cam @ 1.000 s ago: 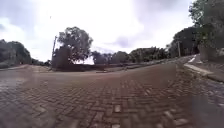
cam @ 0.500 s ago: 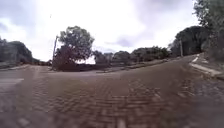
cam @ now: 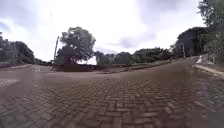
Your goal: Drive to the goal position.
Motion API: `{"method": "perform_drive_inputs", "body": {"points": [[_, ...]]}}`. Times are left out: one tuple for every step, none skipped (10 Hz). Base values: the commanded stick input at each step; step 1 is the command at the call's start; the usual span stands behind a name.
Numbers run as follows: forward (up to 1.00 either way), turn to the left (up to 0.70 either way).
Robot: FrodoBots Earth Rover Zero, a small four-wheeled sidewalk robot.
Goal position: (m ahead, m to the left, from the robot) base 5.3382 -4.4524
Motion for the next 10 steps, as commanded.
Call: {"method": "perform_drive_inputs", "body": {"points": [[0.70,0.00],[0.70,0.00],[0.70,0.00],[0.70,0.00],[0.70,-0.14],[0.70,-0.27],[0.70,-0.27],[0.70,-0.27],[0.70,-0.27],[0.70,-0.27]]}}
